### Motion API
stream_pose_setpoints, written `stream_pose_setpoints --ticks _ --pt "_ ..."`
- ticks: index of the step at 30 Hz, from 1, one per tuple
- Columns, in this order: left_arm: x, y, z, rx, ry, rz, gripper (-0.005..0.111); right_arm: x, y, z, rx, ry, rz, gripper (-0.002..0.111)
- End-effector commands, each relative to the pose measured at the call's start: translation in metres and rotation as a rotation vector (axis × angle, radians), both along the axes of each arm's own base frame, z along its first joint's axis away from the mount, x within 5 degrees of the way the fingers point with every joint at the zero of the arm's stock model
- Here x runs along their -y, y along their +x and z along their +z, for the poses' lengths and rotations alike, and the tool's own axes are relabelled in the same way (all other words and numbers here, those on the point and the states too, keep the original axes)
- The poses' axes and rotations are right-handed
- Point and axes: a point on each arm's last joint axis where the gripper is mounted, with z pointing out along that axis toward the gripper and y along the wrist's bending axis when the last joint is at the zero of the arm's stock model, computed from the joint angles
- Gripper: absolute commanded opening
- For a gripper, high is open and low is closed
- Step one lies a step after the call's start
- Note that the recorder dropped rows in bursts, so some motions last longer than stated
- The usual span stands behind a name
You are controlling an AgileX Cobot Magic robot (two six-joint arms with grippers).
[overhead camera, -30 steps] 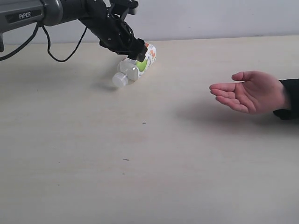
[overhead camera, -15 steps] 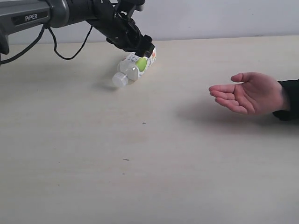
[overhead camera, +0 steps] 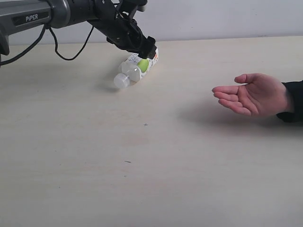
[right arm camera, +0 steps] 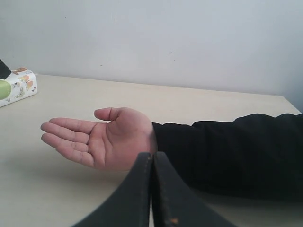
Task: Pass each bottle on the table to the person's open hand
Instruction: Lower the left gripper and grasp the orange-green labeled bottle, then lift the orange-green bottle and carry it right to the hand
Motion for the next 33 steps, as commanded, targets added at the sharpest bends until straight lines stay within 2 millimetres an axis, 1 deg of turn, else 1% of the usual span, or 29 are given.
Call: stream_pose_setpoints --ticks 1,7,10,15,22,24,27,31,33 --pt "0.0 0.0 -0.003 -0.006 0.01 -0.003 0.084 0.0 0.0 -0.001 0.006 -0.002 -0.002 0.001" --pt "0.001 0.0 -0.025 -0.046 0.031 -0.004 0.084 0.0 0.0 -0.001 0.006 -0.002 -0.002 0.001" --pt "0.001 0.001 -0.032 -0.054 0.035 -0.003 0.084 0.0 0.0 -0.001 0.006 -0.002 -0.002 0.001" --pt "0.001 0.002 -0.039 -0.049 0.044 -0.003 0.084 0.0 0.0 -0.001 0.006 -0.002 -0.002 0.001" --pt "0.0 0.002 -0.039 -0.048 0.045 -0.004 0.082 0.0 0.0 -0.001 0.006 -0.002 -0.002 0.001" --pt "0.0 0.002 -0.039 -0.048 0.045 -0.004 0.077 0.0 0.0 -0.001 0.006 -0.002 -0.002 0.001" --pt "0.0 0.002 -0.039 -0.05 0.046 -0.004 0.063 0.0 0.0 -0.001 0.006 -0.002 -0.002 0.001" --pt "0.0 0.002 -0.039 -0.05 0.046 -0.004 0.043 0.0 0.0 -0.001 0.006 -0.002 -0.002 0.001" --pt "0.0 0.002 -0.039 -0.051 0.048 -0.006 0.031 0.0 0.0 -0.001 0.006 -0.002 -0.002 0.001"
